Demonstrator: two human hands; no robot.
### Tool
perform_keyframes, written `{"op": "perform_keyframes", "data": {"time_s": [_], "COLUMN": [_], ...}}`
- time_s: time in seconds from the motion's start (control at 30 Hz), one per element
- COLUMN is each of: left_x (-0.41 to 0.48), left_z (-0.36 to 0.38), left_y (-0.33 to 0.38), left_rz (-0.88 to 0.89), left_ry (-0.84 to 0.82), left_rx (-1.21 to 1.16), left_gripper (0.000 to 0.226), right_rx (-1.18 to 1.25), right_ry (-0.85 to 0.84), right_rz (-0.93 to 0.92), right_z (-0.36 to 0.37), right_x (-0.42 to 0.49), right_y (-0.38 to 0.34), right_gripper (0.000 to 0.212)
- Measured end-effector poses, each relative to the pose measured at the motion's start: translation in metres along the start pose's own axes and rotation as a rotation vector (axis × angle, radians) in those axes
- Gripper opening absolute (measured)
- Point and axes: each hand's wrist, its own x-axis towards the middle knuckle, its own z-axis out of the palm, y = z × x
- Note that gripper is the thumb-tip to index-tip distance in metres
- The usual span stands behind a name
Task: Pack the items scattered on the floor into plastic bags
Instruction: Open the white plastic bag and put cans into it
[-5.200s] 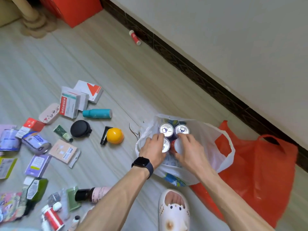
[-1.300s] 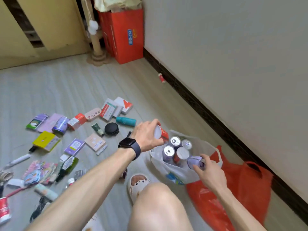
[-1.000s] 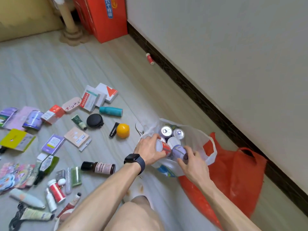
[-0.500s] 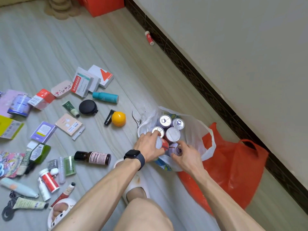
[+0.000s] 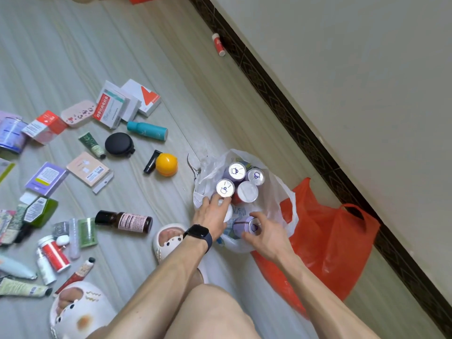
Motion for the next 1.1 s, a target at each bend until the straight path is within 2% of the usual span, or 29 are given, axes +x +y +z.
{"op": "perform_keyframes", "data": {"time_s": [0.13,0.27,0.37,0.47,0.53,0.6,0.7,0.77,0.8,0.93,1.0,1.1], "left_x": [-0.001,-0.006,-0.008,-0.005,-0.002,-0.001,-0.003,-0.007,-0.010,-0.027,-0.038,-0.057], "left_z": [-0.001,-0.008,-0.013,-0.017,-0.022,-0.029,-0.042,-0.055,-0.062,-0.091,-0.107,-0.134], "left_y": [-0.014,-0.035,-0.047,-0.056,-0.056,-0.053,-0.046,-0.042,-0.040,-0.038,-0.040,-0.046], "left_rz": [0.073,0.016,0.059,0.083,0.073,0.057,0.042,0.040,0.034,-0.018,-0.054,-0.125], "left_ry": [-0.028,-0.071,-0.112,-0.175,-0.227,-0.248,-0.195,-0.154,-0.143,-0.067,-0.029,-0.012], "left_rx": [0.030,0.140,0.347,0.583,0.654,0.688,0.663,0.619,0.594,0.480,0.439,0.350], "left_gripper": [0.073,0.088,0.086,0.081,0.078,0.073,0.067,0.065,0.065,0.067,0.067,0.068], "right_rx": [-0.122,-0.166,-0.185,-0.354,-0.474,-0.644,-0.824,-0.801,-0.772,-0.565,-0.404,-0.281], "right_ry": [0.073,-0.039,-0.062,0.059,0.182,0.116,-0.114,-0.090,-0.059,0.140,0.200,0.271], "right_rz": [-0.029,-0.102,-0.097,-0.176,-0.231,-0.164,0.102,0.218,0.215,-0.109,-0.263,-0.439], "right_z": [-0.004,0.012,0.018,0.011,-0.003,-0.024,-0.049,-0.059,-0.061,-0.063,-0.060,-0.054], "right_x": [0.019,0.034,0.038,0.037,0.042,0.048,0.054,0.052,0.050,0.038,0.024,0.001], "right_y": [-0.013,-0.018,-0.011,0.002,0.012,0.020,0.044,0.052,0.050,0.009,-0.019,-0.063], "right_gripper": [0.057,0.062,0.064,0.047,0.044,0.047,0.051,0.056,0.057,0.052,0.060,0.053]}}
